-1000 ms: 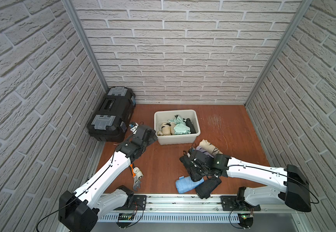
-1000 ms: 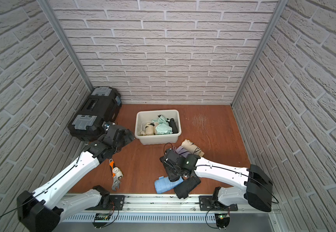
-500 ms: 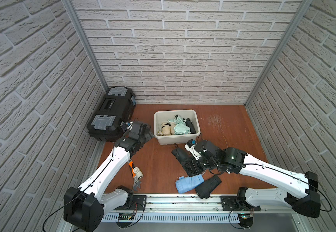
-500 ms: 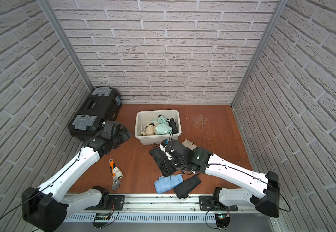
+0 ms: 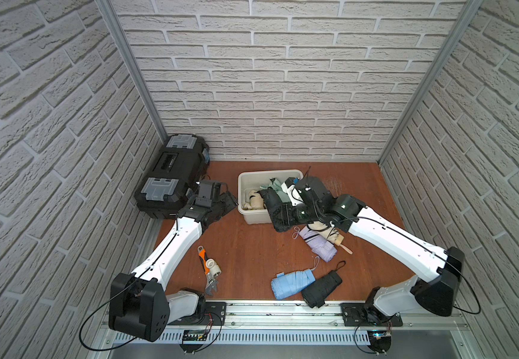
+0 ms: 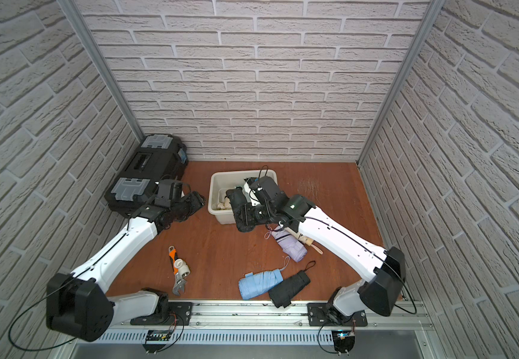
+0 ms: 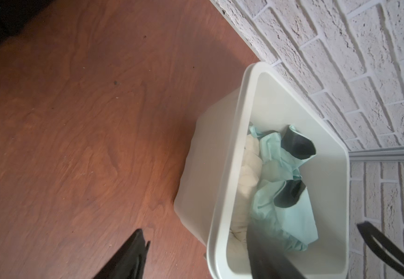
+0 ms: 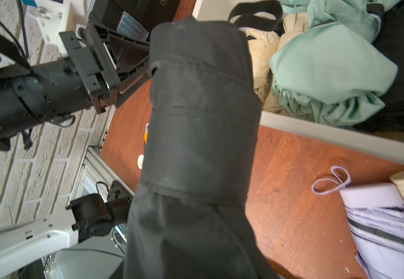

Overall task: Put the umbrella into the storage box
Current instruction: Place the umbrella in the storage box.

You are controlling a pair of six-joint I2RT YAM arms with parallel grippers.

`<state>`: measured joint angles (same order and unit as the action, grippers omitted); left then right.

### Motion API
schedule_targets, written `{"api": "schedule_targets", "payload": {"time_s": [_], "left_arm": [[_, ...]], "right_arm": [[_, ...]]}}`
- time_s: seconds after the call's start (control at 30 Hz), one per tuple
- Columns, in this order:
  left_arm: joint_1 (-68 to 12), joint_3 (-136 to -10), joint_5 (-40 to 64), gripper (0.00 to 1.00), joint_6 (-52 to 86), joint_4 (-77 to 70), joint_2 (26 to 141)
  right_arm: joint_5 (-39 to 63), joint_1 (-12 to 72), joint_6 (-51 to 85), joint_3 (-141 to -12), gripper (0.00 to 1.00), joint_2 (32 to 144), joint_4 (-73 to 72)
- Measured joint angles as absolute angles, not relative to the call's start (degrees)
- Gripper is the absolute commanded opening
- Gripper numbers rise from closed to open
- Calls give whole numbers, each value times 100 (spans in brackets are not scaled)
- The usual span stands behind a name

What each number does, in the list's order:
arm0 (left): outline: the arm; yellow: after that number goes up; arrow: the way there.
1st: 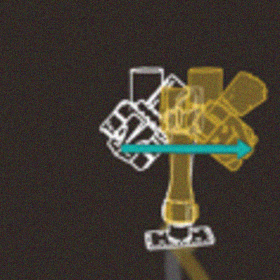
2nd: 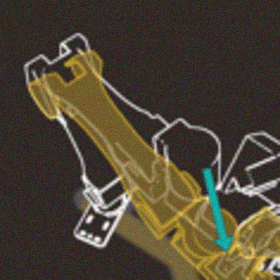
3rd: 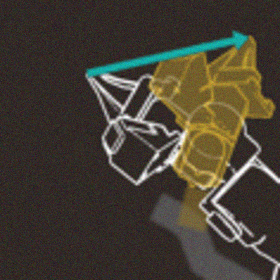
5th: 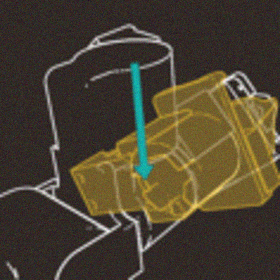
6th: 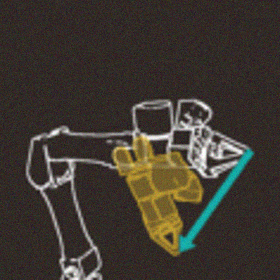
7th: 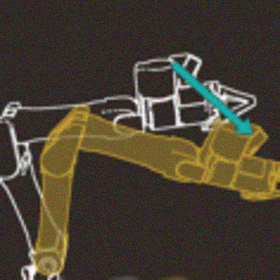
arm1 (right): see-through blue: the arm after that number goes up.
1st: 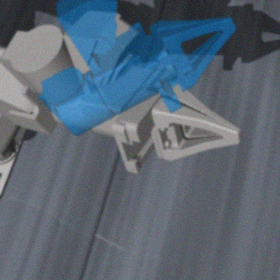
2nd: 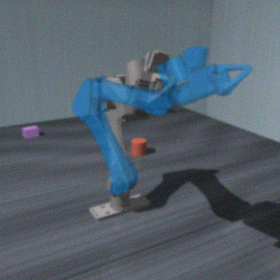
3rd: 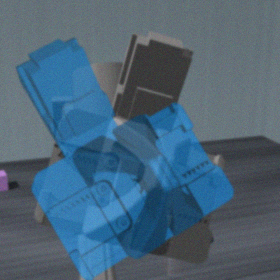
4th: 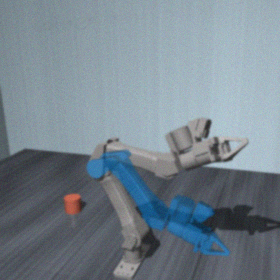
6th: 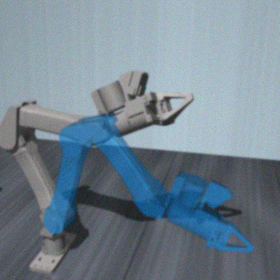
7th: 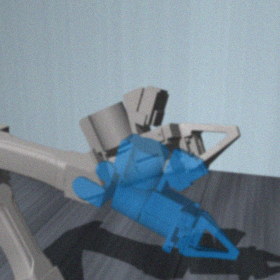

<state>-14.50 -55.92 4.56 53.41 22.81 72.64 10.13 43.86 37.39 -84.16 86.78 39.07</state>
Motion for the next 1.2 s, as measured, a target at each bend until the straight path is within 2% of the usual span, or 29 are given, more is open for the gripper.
{"api": "schedule_targets", "payload": {"time_s": [0.47,1.1,1.17,1.2], "left_arm": [[-1387,-5894,961,46,5107,2224,7999],[-1389,-6265,1297,33,4969,2071,8619],[-1391,-6276,1332,32,4952,2062,8656],[-1391,-6287,1339,31,4945,2060,8667]], "right_arm": [[1479,4027,4125,-10949,31,11507,4136],[943,3997,5011,-11992,32,13065,4040],[915,3994,5046,-11992,36,13233,4040],[904,3994,5057,-11998,41,13292,4042]]}}
